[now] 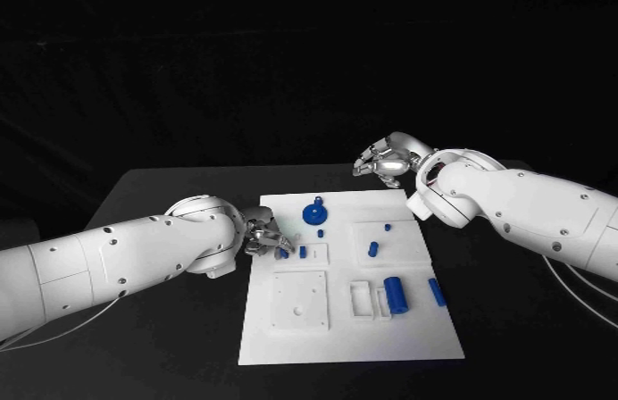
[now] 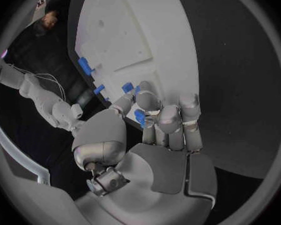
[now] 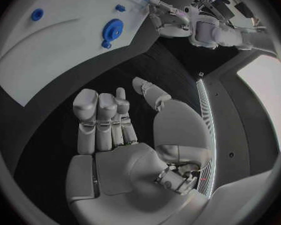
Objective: Assemble the parts on the task board
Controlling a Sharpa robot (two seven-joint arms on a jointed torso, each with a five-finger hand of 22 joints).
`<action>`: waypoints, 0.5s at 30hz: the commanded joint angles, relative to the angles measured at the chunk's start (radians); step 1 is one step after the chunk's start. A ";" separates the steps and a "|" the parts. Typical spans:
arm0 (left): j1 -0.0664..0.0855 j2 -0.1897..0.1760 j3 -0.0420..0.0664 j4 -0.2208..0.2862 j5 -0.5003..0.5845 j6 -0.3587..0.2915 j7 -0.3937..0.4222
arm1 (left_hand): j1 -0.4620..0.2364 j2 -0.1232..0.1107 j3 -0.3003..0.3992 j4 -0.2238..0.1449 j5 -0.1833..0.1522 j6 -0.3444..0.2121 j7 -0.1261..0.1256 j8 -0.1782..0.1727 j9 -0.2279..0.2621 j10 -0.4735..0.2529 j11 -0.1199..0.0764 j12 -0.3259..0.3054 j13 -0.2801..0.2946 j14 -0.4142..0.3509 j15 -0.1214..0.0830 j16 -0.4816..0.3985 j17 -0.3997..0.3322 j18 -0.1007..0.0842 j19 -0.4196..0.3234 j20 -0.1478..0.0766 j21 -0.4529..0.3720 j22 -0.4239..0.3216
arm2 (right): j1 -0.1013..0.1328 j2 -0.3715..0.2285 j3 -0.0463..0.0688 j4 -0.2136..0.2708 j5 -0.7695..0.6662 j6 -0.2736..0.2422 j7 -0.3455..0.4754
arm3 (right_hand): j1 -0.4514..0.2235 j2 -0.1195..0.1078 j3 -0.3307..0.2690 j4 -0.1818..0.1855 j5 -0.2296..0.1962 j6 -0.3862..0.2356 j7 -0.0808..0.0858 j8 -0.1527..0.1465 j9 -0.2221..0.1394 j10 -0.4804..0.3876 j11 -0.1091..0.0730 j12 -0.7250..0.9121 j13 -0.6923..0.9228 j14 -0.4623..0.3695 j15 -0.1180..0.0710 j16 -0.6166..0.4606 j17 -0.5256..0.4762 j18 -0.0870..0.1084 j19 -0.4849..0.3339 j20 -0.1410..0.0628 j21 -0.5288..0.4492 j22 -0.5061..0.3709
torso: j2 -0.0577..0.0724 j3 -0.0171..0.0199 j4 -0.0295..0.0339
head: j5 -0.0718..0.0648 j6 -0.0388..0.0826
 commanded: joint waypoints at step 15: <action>-0.001 -0.003 -0.004 -0.001 -0.006 0.007 0.010 | 0.061 0.047 0.033 -0.034 0.007 0.003 0.006 -0.002 0.002 -0.002 -0.004 -0.005 -0.001 0.003 -0.007 -0.005 -0.001 0.011 -0.006 -0.082 0.001 -0.001 | -0.001 0.002 0.001 -0.004 0.002 0.021 0.009 | -0.009 -0.001 -0.007 0.001 0.004 0.000 0.005 -0.005 0.001 -0.006 0.000 -0.004 -0.001 0.002 -0.002 -0.004 0.001 0.143 0.001 0.005 -0.006 0.001 | 0.001 -0.0021 0.0006 | -0.001 -0.009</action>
